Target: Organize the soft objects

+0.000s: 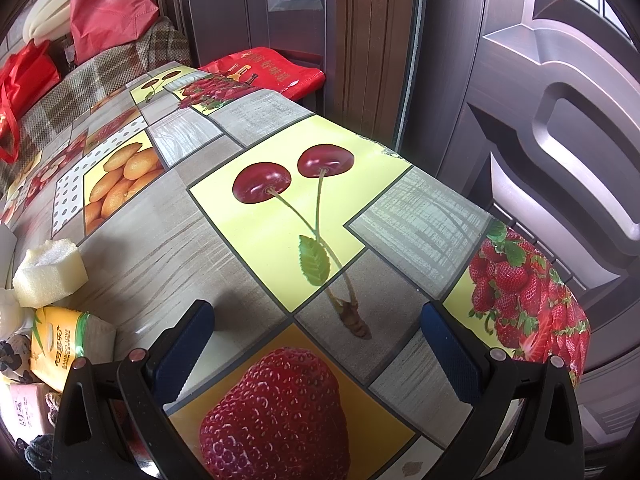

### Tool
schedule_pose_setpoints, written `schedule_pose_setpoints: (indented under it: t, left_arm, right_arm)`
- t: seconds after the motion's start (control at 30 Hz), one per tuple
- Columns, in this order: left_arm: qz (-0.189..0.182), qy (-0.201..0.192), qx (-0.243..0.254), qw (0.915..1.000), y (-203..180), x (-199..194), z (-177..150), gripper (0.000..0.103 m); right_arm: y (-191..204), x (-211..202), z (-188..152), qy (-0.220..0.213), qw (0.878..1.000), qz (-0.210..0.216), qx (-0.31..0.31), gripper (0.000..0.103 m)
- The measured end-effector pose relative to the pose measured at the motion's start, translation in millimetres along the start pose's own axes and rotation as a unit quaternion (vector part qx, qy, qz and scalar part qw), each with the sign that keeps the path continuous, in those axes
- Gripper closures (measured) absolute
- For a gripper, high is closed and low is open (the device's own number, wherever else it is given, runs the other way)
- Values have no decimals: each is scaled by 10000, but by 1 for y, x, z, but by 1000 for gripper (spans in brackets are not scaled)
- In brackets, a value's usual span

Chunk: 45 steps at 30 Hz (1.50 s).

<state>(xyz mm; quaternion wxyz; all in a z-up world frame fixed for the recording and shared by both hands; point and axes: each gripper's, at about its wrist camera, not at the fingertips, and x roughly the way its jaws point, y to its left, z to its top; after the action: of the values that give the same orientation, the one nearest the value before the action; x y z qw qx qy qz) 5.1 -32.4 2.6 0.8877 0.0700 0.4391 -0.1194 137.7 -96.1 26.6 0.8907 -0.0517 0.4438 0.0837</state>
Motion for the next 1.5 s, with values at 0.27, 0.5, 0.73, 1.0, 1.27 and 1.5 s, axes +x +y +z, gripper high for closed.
schedule_pose_setpoints:
  t: [0.27, 0.5, 0.73, 1.0, 1.27, 1.5]
  left_arm:
    - [-1, 1, 49, 10000, -3, 1, 2, 1]
    - [-99, -141, 251, 9995, -17, -7, -2, 1]
    - [191, -1149, -91, 9931, -11, -78, -15, 0]
    - [1210, -2376, -1324, 9547, 59, -188, -72, 0]
    - [1825, -1472, -2048, 9503, 95, -189, -152, 0]
    - [1912, -831, -1565, 9654, 65, -157, -149, 13]
  right_arm:
    - [-1, 0, 0, 2, 10000, 46, -55, 0]
    - [-1, 0, 2, 16, 9998, 122, -161, 0]
    - [-28, -13, 7, -281, 9884, 1484, 143, 0]
    - [-55, -69, 7, -1899, 9448, 2651, -310, 0]
    - [-22, -91, -17, -1574, 9084, 3443, -1774, 0]
    - [1, -86, -53, -927, 8853, 3621, -2767, 0]
